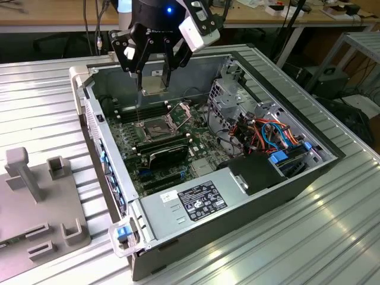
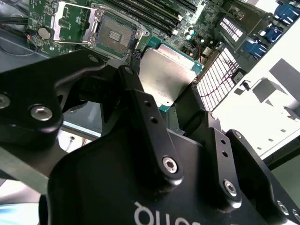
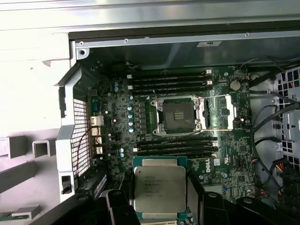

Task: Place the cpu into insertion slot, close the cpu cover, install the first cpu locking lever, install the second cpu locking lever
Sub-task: 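Place the cpu into insertion slot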

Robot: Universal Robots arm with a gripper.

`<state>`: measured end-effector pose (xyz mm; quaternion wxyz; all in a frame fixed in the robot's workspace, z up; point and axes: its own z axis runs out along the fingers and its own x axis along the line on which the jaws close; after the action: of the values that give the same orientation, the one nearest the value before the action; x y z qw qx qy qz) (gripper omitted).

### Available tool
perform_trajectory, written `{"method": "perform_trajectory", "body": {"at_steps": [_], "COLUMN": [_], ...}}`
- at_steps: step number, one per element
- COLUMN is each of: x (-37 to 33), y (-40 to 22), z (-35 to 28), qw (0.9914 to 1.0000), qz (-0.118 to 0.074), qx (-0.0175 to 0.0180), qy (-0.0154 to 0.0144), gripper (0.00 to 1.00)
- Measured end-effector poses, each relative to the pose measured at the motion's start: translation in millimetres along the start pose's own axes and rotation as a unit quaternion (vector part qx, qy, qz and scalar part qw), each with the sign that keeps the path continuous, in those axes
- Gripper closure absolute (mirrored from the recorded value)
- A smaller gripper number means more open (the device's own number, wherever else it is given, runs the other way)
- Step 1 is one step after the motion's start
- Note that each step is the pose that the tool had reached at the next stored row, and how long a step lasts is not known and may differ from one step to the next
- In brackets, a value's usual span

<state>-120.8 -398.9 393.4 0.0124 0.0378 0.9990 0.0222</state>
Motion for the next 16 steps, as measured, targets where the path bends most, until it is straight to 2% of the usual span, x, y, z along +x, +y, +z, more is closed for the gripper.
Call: {"method": "perform_trajectory", "body": {"at_steps": [2,7,12,16], "x": [-0.7,-1.4,-1.4,-1.6], "y": [0.1,0.1,0.1,0.1], "z": [0.1,0.4,0.7,1.0], "qw": [0.99999,0.99953,0.99854,0.99739], "qz": [0.005,0.031,0.054,0.072], "qx": [0.0000,0.0006,0.0011,0.0015], "qy": [-0.0002,-0.0012,-0.0023,-0.0031], "gripper": [0.45,0.45,0.45,0.45]}}
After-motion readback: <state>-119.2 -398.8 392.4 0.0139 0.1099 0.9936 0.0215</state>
